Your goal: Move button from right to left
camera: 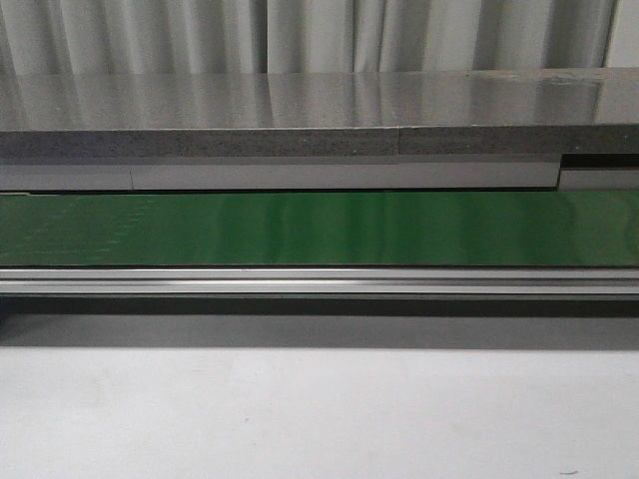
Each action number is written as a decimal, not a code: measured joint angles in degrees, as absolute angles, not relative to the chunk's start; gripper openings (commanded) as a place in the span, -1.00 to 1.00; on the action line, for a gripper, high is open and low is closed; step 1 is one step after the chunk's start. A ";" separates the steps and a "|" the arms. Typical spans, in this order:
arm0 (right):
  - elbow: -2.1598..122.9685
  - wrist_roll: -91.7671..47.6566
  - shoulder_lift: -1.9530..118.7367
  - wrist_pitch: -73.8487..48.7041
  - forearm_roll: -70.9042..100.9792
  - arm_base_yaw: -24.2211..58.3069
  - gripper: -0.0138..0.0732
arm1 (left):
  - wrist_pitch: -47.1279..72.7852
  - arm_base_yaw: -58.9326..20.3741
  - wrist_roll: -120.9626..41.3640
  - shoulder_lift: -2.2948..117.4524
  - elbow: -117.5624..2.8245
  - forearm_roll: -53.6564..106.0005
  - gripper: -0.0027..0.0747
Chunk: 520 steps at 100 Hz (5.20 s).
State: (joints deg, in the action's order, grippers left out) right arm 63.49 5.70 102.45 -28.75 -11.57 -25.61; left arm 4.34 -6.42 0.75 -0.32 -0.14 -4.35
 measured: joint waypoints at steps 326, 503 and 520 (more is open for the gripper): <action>63.95 2.17 84.24 -35.61 -3.18 -5.67 0.51 | 4.24 -6.42 0.75 -0.32 -0.14 -4.35 -0.92; 16.93 0.61 26.94 0.00 -3.99 0.85 -0.84 | 4.24 -6.42 0.75 -0.32 -0.14 -4.35 -0.92; 16.93 0.61 26.94 -0.30 -3.99 0.85 -0.84 | 4.24 -6.42 0.75 -0.32 -0.14 -4.35 -0.92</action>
